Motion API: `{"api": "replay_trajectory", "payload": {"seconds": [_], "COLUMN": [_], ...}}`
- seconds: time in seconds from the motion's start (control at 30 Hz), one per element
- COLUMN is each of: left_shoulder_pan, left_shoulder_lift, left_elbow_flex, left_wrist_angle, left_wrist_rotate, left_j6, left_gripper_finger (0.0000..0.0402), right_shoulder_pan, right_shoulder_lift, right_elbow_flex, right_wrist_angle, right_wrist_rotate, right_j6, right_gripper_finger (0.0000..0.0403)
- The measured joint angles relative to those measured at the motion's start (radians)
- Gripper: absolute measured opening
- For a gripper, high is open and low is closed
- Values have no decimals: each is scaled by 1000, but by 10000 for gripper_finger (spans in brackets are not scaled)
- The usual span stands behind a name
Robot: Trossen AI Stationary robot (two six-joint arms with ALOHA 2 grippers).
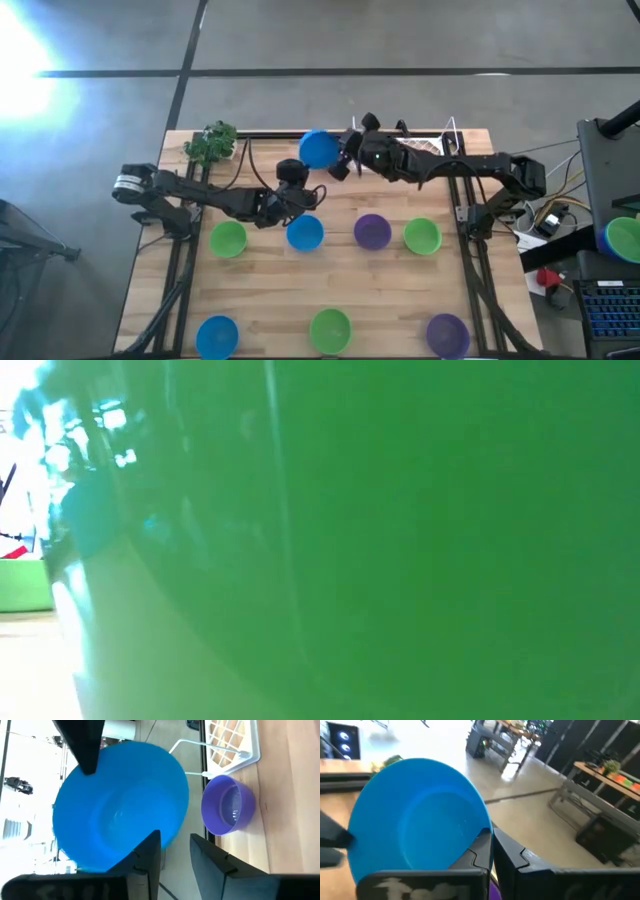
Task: Pick & Place Mini bowls
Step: Put the top blue bowl on the shelf
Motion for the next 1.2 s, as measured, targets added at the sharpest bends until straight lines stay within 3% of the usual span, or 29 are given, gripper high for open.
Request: {"api": "replay_trajectory", "payload": {"seconds": [0.37,0.63,0.87,1.2], "left_shoulder_pan": [0,0,0,0], "left_shoulder_lift": [0,0,0,0], "left_elbow_flex": [0,0,0,0], "left_wrist_angle": [0,0,0,0], "left_wrist_rotate": [-7,-6,-6,-5], "left_j6": [-29,-64,-74,-75], "left_gripper_finger": [103,103,103,103], "right_shoulder_pan": [-113,-193,-277,-371], "right_shoulder_lift": [0,-15,-65,-159], "right_elbow_flex": [122,263,259,185], "right_wrist_angle": [-251,-625,-849,-993], "right_wrist_rotate": [0,-1,-1,-2], "right_j6": [29,63,147,218], "right_gripper_finger": [7,8,8,8]}}
